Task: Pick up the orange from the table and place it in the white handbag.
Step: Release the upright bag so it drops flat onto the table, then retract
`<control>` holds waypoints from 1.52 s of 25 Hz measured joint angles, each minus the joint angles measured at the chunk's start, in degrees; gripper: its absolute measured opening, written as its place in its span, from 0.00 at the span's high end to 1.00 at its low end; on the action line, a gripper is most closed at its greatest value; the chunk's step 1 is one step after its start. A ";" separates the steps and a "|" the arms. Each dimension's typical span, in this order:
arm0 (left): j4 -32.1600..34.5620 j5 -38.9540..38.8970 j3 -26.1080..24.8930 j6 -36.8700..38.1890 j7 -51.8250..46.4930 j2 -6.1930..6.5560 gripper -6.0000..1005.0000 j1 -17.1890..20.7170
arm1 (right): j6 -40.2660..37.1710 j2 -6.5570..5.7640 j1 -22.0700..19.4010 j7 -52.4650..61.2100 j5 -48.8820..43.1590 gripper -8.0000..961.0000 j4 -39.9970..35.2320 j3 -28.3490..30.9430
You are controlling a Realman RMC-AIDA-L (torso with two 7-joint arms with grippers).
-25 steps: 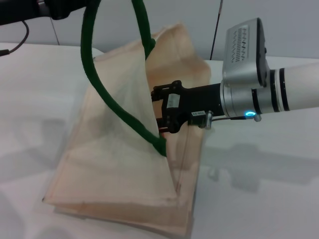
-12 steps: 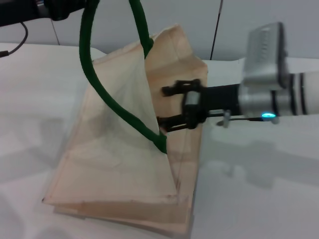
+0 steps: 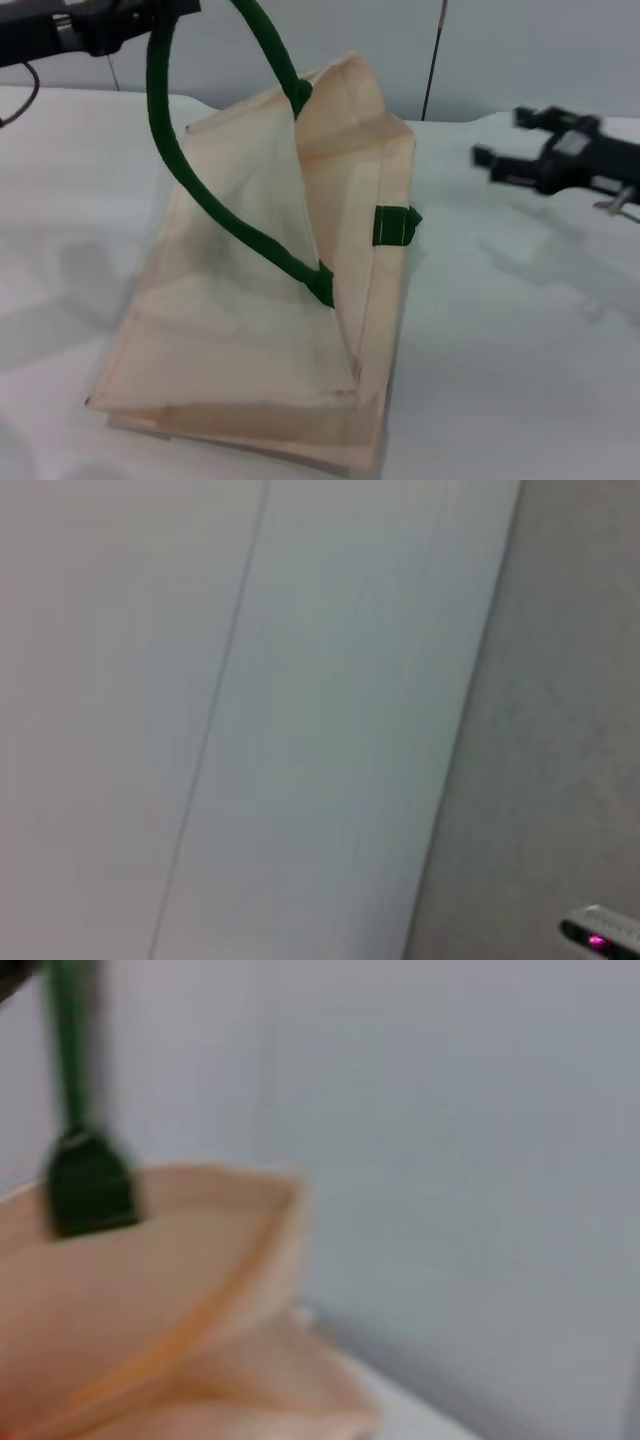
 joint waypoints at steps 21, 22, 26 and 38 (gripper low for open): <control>0.30 -4.34 -0.15 -6.81 -0.19 -2.26 0.65 1.42 | -3.13 0.20 -1.43 -2.48 0.06 0.07 1.38 15.34; 0.30 -4.65 -0.15 -6.88 -0.08 -2.38 0.62 1.53 | -3.80 0.23 -1.34 -2.48 0.07 0.07 1.41 15.82; -0.22 -6.30 -0.13 -7.97 1.98 -3.84 0.50 2.02 | -7.34 0.19 -0.95 -2.80 0.09 0.07 2.90 16.85; 6.71 -21.49 -0.67 -24.30 26.43 -10.73 0.14 6.94 | -9.41 0.56 -2.45 -39.60 27.27 0.07 18.67 22.07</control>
